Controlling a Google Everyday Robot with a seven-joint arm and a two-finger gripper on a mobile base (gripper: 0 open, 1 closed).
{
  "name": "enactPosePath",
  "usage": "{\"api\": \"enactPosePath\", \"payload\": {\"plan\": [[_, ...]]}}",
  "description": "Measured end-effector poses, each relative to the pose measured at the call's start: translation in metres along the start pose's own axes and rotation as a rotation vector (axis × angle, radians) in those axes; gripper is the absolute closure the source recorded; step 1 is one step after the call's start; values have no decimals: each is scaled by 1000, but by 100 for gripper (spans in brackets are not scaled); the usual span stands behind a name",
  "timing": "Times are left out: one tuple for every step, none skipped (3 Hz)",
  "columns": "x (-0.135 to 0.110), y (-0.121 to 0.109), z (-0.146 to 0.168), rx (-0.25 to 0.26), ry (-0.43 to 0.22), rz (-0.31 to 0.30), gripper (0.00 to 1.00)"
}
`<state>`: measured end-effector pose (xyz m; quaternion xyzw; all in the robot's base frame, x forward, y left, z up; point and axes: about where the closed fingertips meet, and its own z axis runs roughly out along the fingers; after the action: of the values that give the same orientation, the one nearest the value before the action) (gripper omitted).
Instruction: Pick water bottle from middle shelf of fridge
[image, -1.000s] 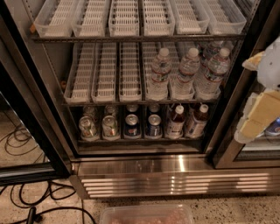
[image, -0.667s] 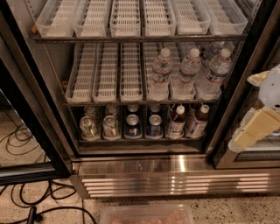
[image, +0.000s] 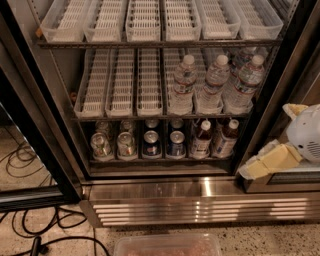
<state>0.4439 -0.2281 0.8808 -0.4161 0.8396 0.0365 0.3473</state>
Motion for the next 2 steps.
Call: {"api": "enactPosePath", "payload": {"plan": [[-25,-11,7,79,-129,48,0],[-25,-11,7,80,-129,48,0]]}}
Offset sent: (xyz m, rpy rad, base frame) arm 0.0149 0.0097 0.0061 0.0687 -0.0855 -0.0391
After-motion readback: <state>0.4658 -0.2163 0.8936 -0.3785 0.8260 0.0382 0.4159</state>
